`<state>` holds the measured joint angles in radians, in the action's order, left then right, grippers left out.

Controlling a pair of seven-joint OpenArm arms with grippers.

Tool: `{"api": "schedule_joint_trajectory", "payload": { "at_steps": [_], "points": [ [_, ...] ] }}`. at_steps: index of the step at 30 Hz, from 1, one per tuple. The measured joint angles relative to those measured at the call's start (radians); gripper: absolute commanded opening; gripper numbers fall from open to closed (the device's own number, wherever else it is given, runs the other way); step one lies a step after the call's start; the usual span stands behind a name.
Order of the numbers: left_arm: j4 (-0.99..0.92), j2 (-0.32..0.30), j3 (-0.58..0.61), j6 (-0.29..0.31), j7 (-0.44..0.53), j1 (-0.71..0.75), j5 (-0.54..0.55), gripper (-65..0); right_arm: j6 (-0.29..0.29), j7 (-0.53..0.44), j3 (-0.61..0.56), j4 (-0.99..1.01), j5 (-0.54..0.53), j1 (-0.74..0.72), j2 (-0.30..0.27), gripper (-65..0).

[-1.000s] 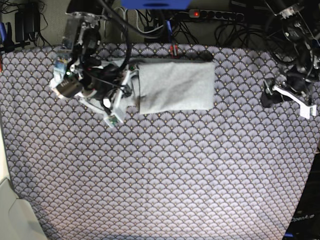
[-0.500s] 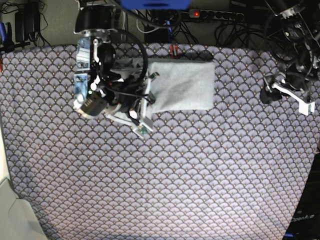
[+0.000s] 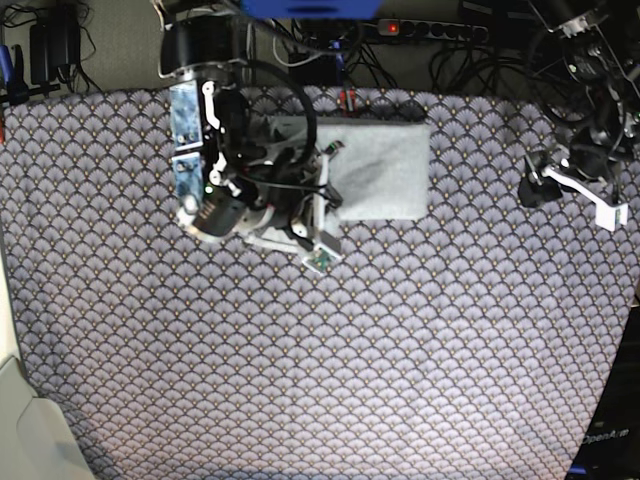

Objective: Fold the T-shirt properly
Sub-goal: 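Fold the collar end over onto the folded hem with the right gripper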

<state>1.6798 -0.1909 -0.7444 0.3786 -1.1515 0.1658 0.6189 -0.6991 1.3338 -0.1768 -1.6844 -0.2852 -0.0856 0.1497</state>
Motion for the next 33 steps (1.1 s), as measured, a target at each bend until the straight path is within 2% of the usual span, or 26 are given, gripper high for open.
{"api": "schedule_joint_trajectory", "payload": {
  "at_steps": [5, 9, 12, 15, 21, 26, 33],
  "points": [
    [0.0, 0.0, 0.0, 0.0, 0.0, 0.0, 0.0, -12.8, 0.0, -0.03, 0.0, 0.019, -0.007, 0.0, 0.0, -65.0],
    [0.0, -0.006, 0.0, 0.0, -0.001, -0.01, 0.0, -12.8, 0.0, -0.056, -0.002, 0.061, -0.144, 0.003, -0.002, -65.0],
    [0.002, -0.039, 0.001, -0.001, -0.002, -0.02, 0.0, -12.8, 0.0, -0.104, -0.028, 0.06, -0.22, 0.004, -0.003, -65.0],
    [0.011, -0.089, 0.001, -0.002, 0.0, -0.023, 0.004, -12.8, 0.0, -0.132, -0.102, 0.06, -0.258, 0.004, -0.003, -65.0],
    [0.002, -0.156, -0.002, -0.009, 0.0, -0.013, -0.004, -12.8, 0.0, -0.168, -0.127, 0.06, -0.254, 0.006, -0.003, -65.0],
    [0.008, -0.143, -0.002, -0.005, -0.005, 0.009, -0.057, -12.8, 0.0, -0.173, -0.125, 0.06, -0.254, 0.006, -0.003, -65.0],
    [0.01, -0.123, -0.001, -0.004, -0.004, 0.006, -0.053, -12.8, 0.0, -0.188, -0.126, 0.083, -0.262, 0.001, -0.007, -65.0]
  ]
}}
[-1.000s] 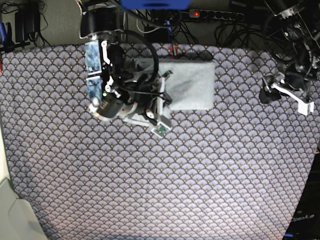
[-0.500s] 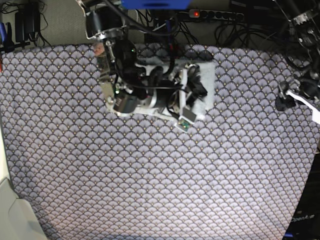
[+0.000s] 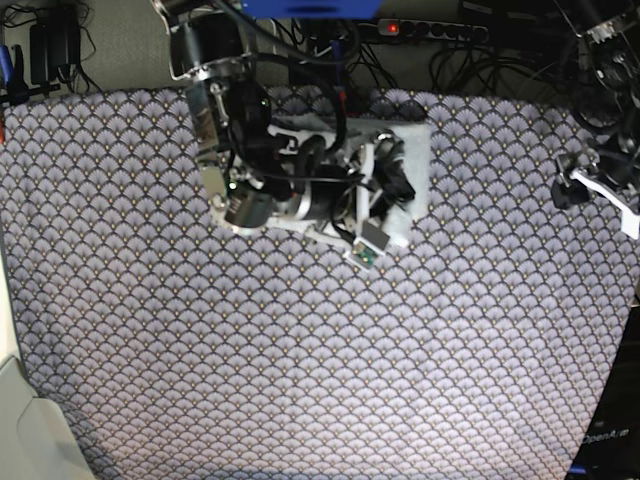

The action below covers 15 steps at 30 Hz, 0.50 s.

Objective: Fold the T-shirt properly
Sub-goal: 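Fold the collar end over onto the folded hem with the right gripper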

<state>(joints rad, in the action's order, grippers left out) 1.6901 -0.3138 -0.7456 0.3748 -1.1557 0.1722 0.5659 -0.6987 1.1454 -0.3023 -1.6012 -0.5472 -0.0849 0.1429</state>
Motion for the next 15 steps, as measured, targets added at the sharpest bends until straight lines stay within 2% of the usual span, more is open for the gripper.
{"api": "schedule_joint_trajectory", "payload": {
  "at_steps": [5, 10, 12, 15],
  "points": [
    [0.0, -0.002, 0.0, 0.0, 0.001, -0.001, 0.004, -12.8, 0.0, 0.013, -0.002, 0.144, 0.014, -0.018, -0.021, -65.0],
    [0.0, -0.002, -0.001, 0.0, 0.002, -0.001, 0.004, -12.8, 0.001, -0.005, -0.002, 0.155, 0.007, -0.039, -0.02, -64.0],
    [0.0, -0.002, -0.001, 0.0, 0.001, -0.001, 0.004, -12.8, 0.0, -0.002, -0.003, 0.155, 0.007, -0.038, -0.024, -58.5],
    [0.0, -0.002, -0.001, 0.0, 0.001, -0.001, 0.004, -12.8, 0.0, -0.002, -0.004, 0.155, 0.008, -0.036, -0.032, -46.0]
  ]
}}
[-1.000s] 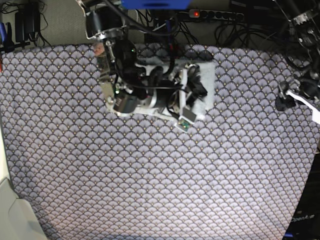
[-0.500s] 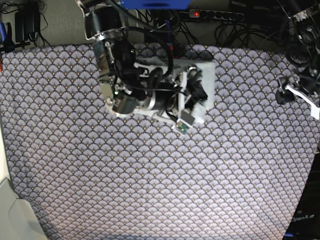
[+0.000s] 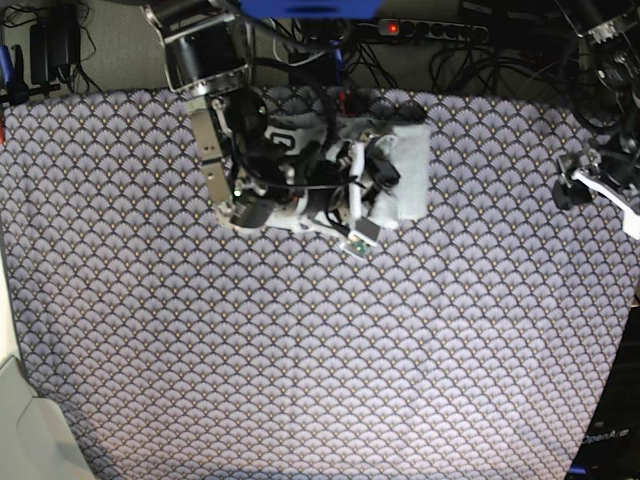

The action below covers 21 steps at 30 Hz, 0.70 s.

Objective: Fold the T-shirt properly
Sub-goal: 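Fold the collar end over onto the folded hem with the right gripper, then release the collar end and pull the right gripper back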

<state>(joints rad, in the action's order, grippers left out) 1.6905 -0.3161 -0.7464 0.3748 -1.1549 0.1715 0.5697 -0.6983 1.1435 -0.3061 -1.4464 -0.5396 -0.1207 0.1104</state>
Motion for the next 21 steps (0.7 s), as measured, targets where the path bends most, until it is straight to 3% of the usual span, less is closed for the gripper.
{"api": "schedule_joint_trajectory", "payload": {
  "at_steps": [3, 6, 11, 18, 21],
  "points": [
    [0.0, 0.0, 0.0, 0.004, 0.0, -0.002, 0.0, -12.8, 0.0, -0.003, 0.0, 0.0, -0.003, 0.0, 0.001, -34.3],
    [0.0, 0.0, 0.0, 0.003, 0.0, -0.002, 0.0, -12.8, 0.0, -0.002, 0.0, 0.0, -0.004, 0.0, 0.001, -28.7],
    [0.0, 0.0, 0.0, 0.003, 0.0, -0.002, 0.0, -12.8, 0.0, 0.016, -0.002, -0.001, -0.008, -0.02, 0.005, -28.5],
    [0.0, 0.0, 0.0, 0.003, 0.0, -0.002, -0.001, -12.8, 0.003, 0.08, -0.174, -0.056, -0.009, -0.095, 0.001, -28.5],
    [0.0, 0.0, 0.0, 0.003, 0.002, -0.002, 0.0, -12.8, 0.003, 0.076, -0.185, -0.159, -0.016, -0.092, 0.003, -28.5]
  ]
}}
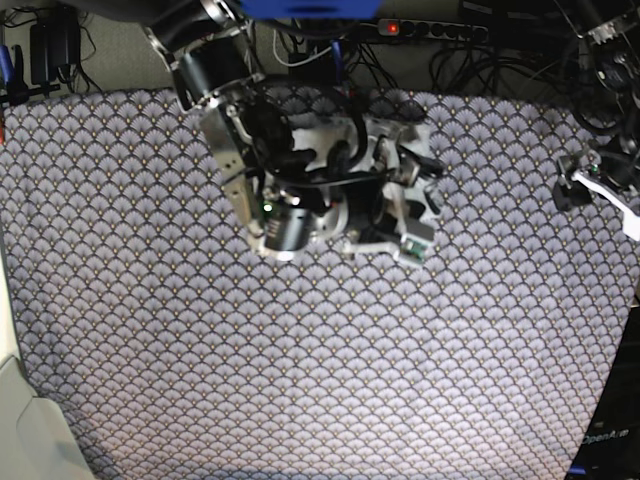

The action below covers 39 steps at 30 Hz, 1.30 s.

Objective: Fold the T-shirt properly
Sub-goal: 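Release the collar end and pull the right gripper back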

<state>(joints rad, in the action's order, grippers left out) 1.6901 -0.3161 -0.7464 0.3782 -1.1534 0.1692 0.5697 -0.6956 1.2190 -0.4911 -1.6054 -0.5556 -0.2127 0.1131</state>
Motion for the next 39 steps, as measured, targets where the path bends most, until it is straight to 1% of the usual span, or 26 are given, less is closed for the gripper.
{"api": "schedule_joint_trajectory", "payload": {
  "at_steps": [3, 7, 10, 15, 19, 21, 23, 27, 31, 32, 35, 37, 39],
  "points": [
    [-0.001, 0.0, 0.0, 0.0, 0.001, 0.0, 0.0, -12.8, 0.0, -0.004, 0.002, -0.028, -0.003, -0.006, -0.022, -28.5],
    [-0.006, 0.0, 0.0, 0.0, 0.002, 0.0, -0.004, -12.8, 0.0, 0.003, 0.005, -0.02, 0.005, 0.0, -0.084, -28.5],
    [-0.008, 0.001, 0.0, 0.0, 0.002, 0.002, -0.004, -12.8, 0.0, -0.001, 0.009, -0.02, 0.004, 0.0, -0.12, -28.5],
    [-0.008, 0.0, 0.0, 0.0, 0.005, 0.002, -0.004, -12.8, 0.0, 0.004, 0.105, -0.024, 0.003, 0.031, -0.179, -28.5],
    [-0.008, 0.001, 0.0, 0.0, 0.005, -0.001, -0.001, -12.8, 0.0, 0.002, 0.132, -0.04, 0.006, 0.047, -0.22, -30.5],
    [-0.006, 0.004, 0.0, 0.0, 0.006, -0.003, 0.003, -12.8, 0.0, 0.005, 0.133, -0.085, 0.004, 0.082, -0.237, -33.5],
    [0.0, 0.025, -0.002, 0.0, 0.005, -0.003, 0.0, -12.8, 0.0, 0.004, 0.13, -0.131, -0.002, 0.106, -0.246, -38.1],
    [0.027, 0.056, 0.008, 0.0, -0.006, -0.013, 0.0, -12.9, 0.0, -0.008, 0.131, -0.179, -0.003, 0.13, -0.25, -49.8],
    [0.048, 0.078, 0.02, 0.001, 0.004, -0.019, 0.004, -12.9, 0.0, 0.004, 0.133, -0.174, 0.005, 0.181, -0.265, -63.5],
    [0.049, 0.079, 0.02, 0.0, 0.002, -0.016, 0.004, -12.9, 0.0, 0.002, 0.133, -0.173, 0.002, 0.183, -0.269, -65.0],
    [0.049, 0.078, 0.019, 0.0, 0.001, -0.011, 0.002, -13.9, 0.0, -0.009, 0.136, -0.174, -0.001, 0.184, -0.291, -65.0],
    [0.05, 0.078, 0.019, 0.0, 0.002, -0.012, 0.004, -18.8, 0.0, -0.031, 0.146, -0.173, 0.0, 0.193, -0.3, -65.0],
    [0.05, 0.078, 0.019, 0.001, 0.002, -0.011, 0.003, -26.5, 0.0, -0.063, 0.168, -0.172, -0.002, 0.214, -0.301, -65.0]
  ]
}}
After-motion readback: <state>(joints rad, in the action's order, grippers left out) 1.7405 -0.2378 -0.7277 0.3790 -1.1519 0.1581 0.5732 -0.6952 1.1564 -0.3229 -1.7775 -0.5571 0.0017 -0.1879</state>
